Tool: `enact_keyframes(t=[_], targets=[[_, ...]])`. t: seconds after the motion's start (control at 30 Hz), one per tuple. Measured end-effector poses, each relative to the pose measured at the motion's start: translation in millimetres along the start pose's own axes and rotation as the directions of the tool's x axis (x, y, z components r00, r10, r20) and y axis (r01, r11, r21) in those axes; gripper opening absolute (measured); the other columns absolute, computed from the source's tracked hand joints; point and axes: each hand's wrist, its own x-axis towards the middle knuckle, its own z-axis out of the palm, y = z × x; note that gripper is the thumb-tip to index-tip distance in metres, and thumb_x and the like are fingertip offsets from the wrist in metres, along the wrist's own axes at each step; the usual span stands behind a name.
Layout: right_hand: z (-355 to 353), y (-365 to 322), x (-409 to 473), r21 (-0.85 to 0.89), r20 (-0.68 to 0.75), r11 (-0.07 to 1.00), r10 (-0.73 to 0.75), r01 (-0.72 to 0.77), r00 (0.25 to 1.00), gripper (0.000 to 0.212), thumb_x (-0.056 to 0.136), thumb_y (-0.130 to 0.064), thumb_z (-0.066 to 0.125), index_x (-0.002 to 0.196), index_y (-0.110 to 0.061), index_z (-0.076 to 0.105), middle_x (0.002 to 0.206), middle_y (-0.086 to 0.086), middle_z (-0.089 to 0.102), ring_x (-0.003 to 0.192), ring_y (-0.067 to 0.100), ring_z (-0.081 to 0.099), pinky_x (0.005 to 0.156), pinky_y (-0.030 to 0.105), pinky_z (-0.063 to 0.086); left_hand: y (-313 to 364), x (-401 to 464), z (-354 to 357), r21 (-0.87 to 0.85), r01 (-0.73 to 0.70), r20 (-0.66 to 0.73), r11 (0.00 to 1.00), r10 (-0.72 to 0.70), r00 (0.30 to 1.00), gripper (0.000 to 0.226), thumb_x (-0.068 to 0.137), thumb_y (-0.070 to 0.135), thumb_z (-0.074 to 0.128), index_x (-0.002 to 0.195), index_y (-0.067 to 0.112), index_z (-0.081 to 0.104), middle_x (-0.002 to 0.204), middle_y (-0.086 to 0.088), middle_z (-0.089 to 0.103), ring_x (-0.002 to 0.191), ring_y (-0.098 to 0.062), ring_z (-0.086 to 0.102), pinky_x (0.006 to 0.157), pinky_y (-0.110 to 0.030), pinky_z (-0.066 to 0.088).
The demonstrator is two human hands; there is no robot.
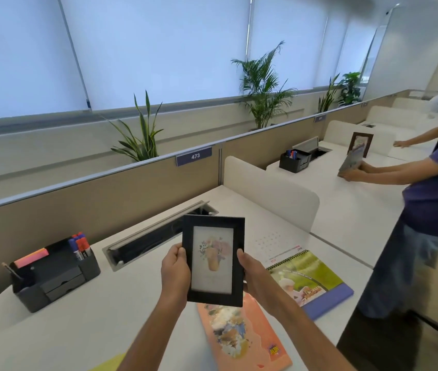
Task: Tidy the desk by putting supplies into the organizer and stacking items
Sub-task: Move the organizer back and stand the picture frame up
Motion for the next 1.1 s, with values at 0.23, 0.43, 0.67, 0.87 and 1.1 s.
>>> enact_keyframes(t=[0.23,0.43,0.67,0.87,1.1], targets=[[-9.3,-1.3,-1.2,0.089,-0.004,0.995,-0.042,0.042,0.999,0.057,0.088,-0.064,0.038,0.133,-0.031,0.050,0.130,-0.006,0.062,0.122,0.016,0.057,0.107,0.049,0.042,7.2,-0.6,8.1,-0.014,-0.017,0.080,1.000,0.018,0.997,0.027,0.104,0.024,0.031,0.095,0.026,0.056,0.100,-0.005,0.064,0.093,-0.019,0.063,0.078,-0.040,0.055],[-13.5,4.2,16.5,0.111,0.043,0.993,-0.051,0.046,0.998,0.081,0.071,-0.078,0.044,0.139,-0.035,0.043,0.138,-0.006,0.056,0.128,0.018,0.052,0.108,0.051,0.040,1.2,18.7,10.7,0.026,-0.014,0.065,1.000,0.012,0.998,0.030,0.103,0.023,0.034,0.090,0.033,0.059,0.099,-0.003,0.066,0.096,-0.020,0.063,0.085,-0.045,0.055],[-18.2,15.8,62.6,0.150,0.048,0.988,-0.032,0.024,0.998,0.069,0.082,-0.068,0.033,0.141,-0.032,0.040,0.139,-0.003,0.054,0.125,0.017,0.055,0.095,0.035,0.052,-15.1,56.5,9.5,0.083,-0.001,0.027,0.997,-0.001,1.000,0.031,0.103,0.022,0.035,0.092,0.037,0.060,0.098,0.003,0.066,0.096,-0.013,0.062,0.078,-0.034,0.054],[-28.3,30.0,123.8,0.173,0.130,0.983,0.038,-0.061,0.991,0.085,0.073,-0.078,0.038,0.142,-0.029,0.041,0.139,-0.001,0.056,0.127,0.020,0.054,0.106,0.048,0.043,-42.4,100.9,10.6,0.090,0.049,-0.021,0.995,-0.048,0.999,0.031,0.103,0.020,0.035,0.098,0.036,0.061,0.100,0.005,0.066,0.096,-0.010,0.062,0.071,-0.027,0.051],[-34.2,53.0,210.0,0.177,0.183,0.981,0.050,-0.083,0.982,0.084,0.073,-0.079,0.044,0.143,-0.033,0.038,0.141,-0.002,0.053,0.125,0.020,0.055,0.092,0.038,0.054,-75.5,169.1,10.2,0.125,0.164,-0.129,0.979,-0.148,0.981,0.030,0.102,0.024,0.036,0.124,0.023,0.057,0.112,0.002,0.064,0.106,-0.016,0.059,0.084,-0.033,0.053]])
